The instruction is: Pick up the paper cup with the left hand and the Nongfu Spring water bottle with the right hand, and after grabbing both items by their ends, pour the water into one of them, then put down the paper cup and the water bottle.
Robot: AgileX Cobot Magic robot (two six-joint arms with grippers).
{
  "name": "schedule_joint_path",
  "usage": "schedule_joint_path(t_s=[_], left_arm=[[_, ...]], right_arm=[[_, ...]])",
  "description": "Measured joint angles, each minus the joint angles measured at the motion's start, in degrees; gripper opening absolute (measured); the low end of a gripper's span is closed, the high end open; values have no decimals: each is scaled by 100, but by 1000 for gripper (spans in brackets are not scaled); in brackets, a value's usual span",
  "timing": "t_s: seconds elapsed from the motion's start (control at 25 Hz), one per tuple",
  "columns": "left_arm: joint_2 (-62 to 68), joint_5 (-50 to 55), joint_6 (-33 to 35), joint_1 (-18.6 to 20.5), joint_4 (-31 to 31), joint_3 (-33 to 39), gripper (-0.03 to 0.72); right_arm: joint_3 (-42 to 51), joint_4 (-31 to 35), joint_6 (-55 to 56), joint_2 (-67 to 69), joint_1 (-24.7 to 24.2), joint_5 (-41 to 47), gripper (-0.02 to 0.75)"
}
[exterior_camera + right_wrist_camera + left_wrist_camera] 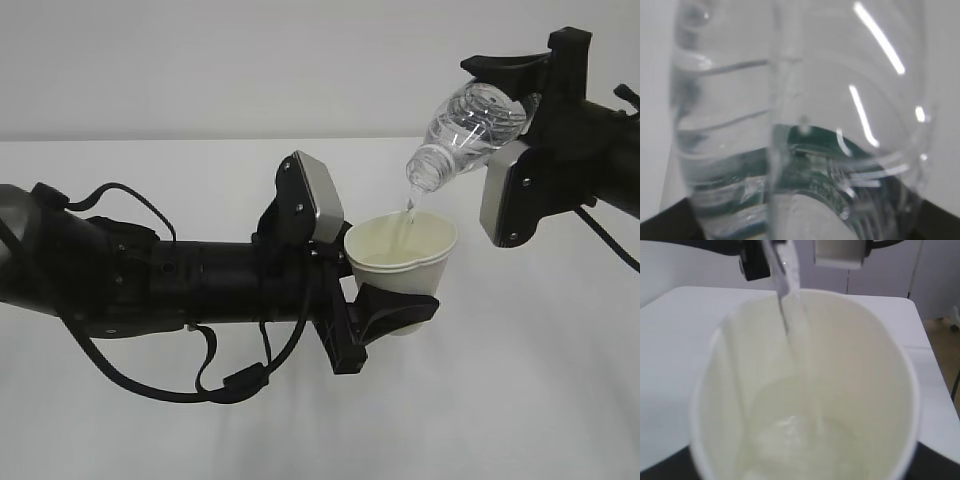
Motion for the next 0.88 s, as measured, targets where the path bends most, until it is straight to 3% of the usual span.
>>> schedule_joint_path(t_s=[0.88], left_arm=[[0, 0, 0, 0, 161, 0, 430]], right_arm=[[0, 0, -9, 0, 0, -56, 484]])
